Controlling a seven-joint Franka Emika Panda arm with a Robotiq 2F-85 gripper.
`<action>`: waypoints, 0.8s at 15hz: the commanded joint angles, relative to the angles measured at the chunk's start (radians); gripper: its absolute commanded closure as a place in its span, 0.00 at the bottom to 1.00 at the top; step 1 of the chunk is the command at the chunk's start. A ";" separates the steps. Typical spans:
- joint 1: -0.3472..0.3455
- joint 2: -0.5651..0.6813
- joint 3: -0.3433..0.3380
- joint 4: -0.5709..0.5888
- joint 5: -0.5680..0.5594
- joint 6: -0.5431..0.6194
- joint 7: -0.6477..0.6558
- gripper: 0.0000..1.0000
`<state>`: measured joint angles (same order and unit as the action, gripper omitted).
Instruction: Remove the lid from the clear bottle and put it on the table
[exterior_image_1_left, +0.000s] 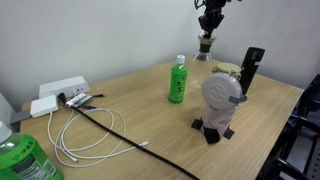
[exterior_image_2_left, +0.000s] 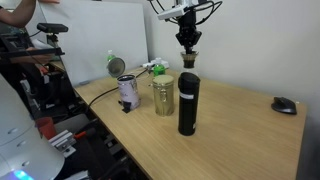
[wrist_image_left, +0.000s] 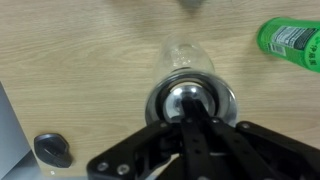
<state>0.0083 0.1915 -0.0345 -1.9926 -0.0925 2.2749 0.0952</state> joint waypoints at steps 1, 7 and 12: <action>-0.006 -0.004 -0.001 0.008 -0.004 0.003 0.000 0.99; -0.001 -0.085 -0.005 -0.009 -0.038 -0.005 0.021 0.99; 0.017 -0.198 0.024 -0.037 -0.032 -0.008 0.024 0.99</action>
<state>0.0220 0.0598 -0.0256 -1.9821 -0.1160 2.2681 0.1083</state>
